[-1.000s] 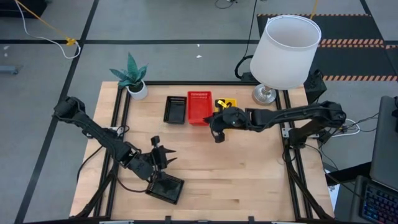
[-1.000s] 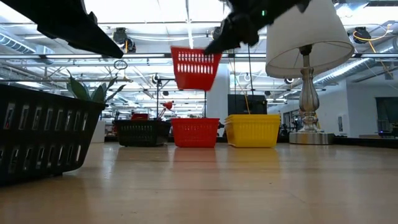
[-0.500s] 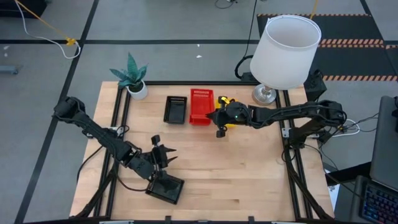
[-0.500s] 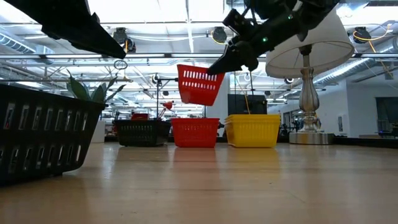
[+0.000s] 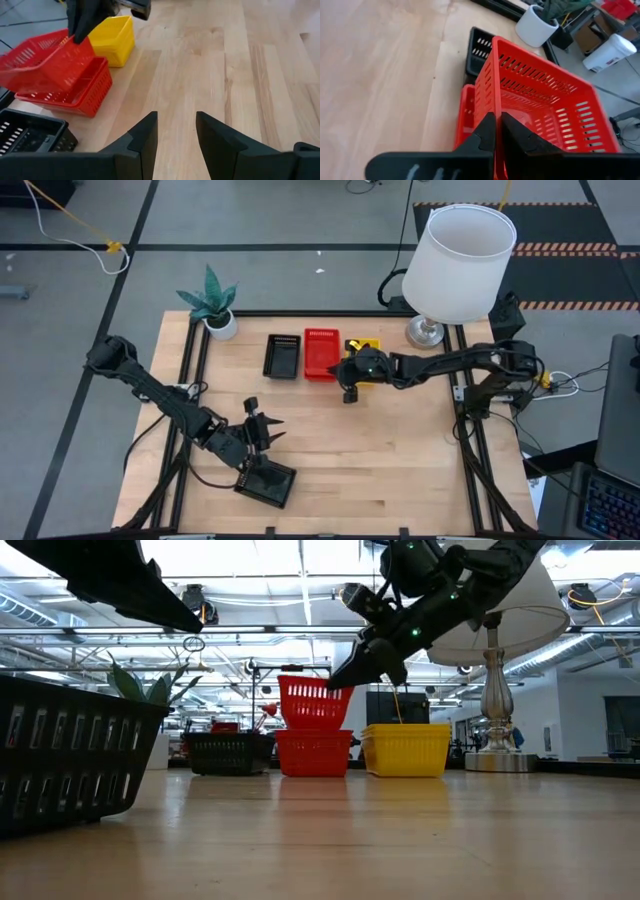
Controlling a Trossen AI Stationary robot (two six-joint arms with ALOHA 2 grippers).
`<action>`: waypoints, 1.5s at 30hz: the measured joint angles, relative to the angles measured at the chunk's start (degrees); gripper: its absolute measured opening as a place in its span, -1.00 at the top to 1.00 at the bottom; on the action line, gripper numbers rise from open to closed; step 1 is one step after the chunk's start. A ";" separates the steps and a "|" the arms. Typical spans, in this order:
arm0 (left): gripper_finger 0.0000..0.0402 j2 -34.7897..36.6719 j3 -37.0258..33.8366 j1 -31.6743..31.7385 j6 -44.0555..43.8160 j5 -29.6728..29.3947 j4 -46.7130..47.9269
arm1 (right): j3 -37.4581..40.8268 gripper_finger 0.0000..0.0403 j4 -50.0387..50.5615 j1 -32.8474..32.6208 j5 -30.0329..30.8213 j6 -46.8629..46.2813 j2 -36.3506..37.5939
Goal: Stack baskets by color
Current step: Stack the bottom red bin on the stacked red bins, then stack the bottom black bin on the stacked black bins
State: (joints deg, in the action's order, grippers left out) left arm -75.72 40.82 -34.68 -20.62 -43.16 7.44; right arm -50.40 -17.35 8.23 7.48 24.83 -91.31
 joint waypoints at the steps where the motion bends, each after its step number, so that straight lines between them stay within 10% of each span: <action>1: 0.32 0.00 0.00 0.00 0.18 0.00 0.02 | -0.04 0.98 -0.42 0.05 0.11 -0.08 -0.37; 20: 0.32 0.00 0.01 0.00 0.66 0.00 0.01 | -0.06 0.96 -1.94 0.07 3.02 0.85 -4.96; 45: 0.32 0.00 0.02 0.00 0.70 0.01 0.04 | -0.08 0.39 -2.09 0.07 -0.52 -1.36 -4.85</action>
State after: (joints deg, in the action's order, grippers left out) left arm -75.72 40.84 -34.68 -19.92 -43.15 7.49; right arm -50.48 -19.44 8.29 6.96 23.48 -96.15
